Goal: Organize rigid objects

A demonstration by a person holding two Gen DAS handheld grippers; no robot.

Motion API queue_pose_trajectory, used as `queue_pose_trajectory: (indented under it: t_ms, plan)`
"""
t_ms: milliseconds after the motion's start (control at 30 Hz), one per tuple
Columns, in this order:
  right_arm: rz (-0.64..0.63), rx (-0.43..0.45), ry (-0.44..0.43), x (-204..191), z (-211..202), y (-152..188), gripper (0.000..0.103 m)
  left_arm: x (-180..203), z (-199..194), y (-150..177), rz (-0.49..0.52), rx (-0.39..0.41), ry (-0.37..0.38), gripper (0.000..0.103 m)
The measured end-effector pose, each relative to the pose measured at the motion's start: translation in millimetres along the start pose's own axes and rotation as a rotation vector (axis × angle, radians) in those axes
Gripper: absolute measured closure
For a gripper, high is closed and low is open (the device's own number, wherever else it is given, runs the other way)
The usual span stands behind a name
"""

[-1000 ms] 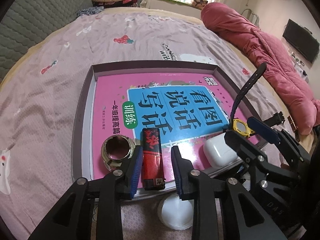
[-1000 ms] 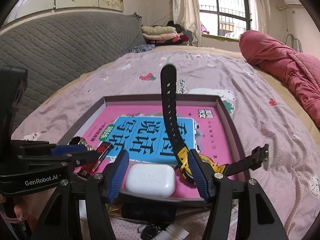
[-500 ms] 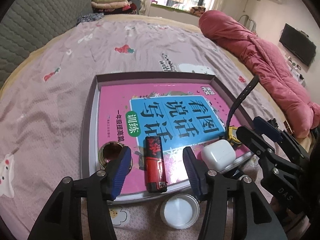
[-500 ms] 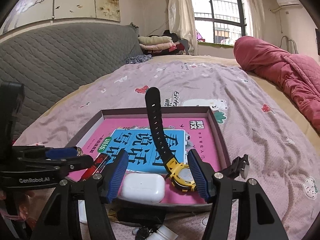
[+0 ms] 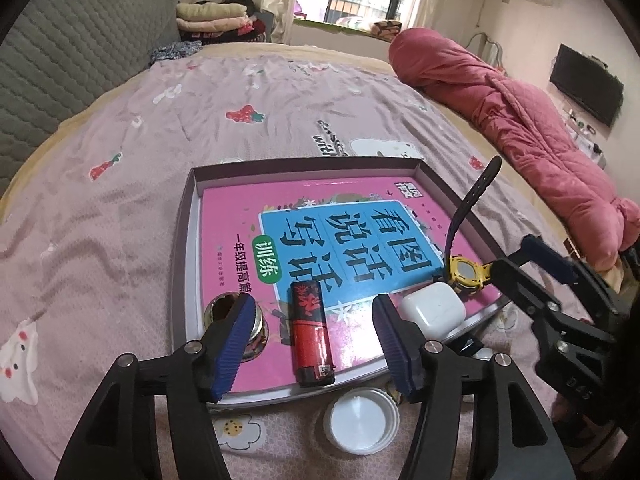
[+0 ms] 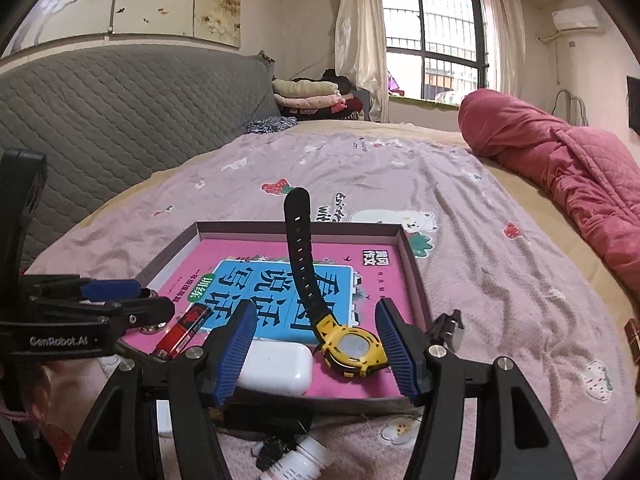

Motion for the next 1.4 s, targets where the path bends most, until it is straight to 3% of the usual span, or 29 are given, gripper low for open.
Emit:
queue_pose_trajectory:
  t_ms: [467,1400]
  plan:
    - [0.065,-0.037,0.052,14.5,-20.8,16.2,0.042,7.0,-8.4,8.4,0.016,0.005,0.041,0.036]
    - [0.061,-0.071,0.012,1.8,-34.3,27.1,0.042,13.9,-22.3,15.1,0.042,0.022,0.058,0.034]
Point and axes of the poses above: each gripper's, at about its wrist camera, not at the fingertips, and z roughly the way its jaws point, x to its right, y to its underside, the point moved 6 cm from there along z, roughly the way its jaws point, and after that the axes turned 1 degree about -y, right-handed, at the moved point
